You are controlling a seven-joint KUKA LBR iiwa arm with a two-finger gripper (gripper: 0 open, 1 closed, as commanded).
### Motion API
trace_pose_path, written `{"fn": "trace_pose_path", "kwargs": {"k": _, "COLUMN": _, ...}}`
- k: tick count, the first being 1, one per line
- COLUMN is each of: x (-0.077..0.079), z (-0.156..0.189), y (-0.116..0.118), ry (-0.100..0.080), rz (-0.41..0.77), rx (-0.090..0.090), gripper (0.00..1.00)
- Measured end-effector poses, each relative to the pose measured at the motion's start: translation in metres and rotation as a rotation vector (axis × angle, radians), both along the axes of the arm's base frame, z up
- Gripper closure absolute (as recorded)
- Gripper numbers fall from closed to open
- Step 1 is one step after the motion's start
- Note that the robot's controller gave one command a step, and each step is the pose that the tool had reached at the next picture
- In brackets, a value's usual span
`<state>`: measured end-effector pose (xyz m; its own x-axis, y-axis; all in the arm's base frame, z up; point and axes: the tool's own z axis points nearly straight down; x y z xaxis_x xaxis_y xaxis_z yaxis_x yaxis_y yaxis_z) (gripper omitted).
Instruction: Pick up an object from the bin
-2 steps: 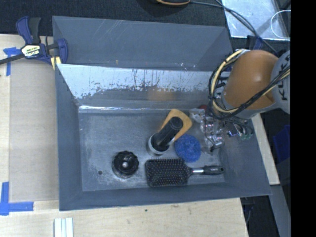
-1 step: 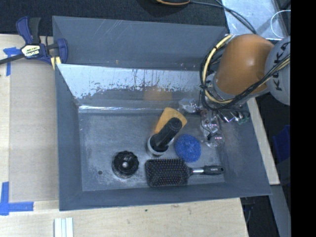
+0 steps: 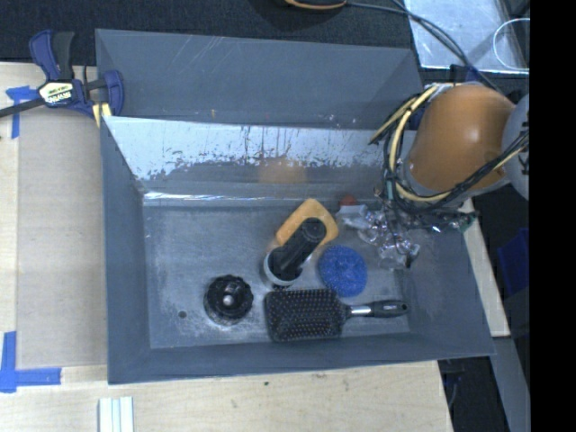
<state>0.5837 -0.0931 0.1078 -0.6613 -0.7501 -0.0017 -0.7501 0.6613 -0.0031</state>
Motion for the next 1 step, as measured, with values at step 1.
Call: {"fn": "trace_pose_path", "kwargs": {"k": 1, "x": 0.0247, "z": -0.0359, "y": 0.0960, "ry": -0.014, "rz": 0.235, "rx": 0.000, "gripper": 0.00}}
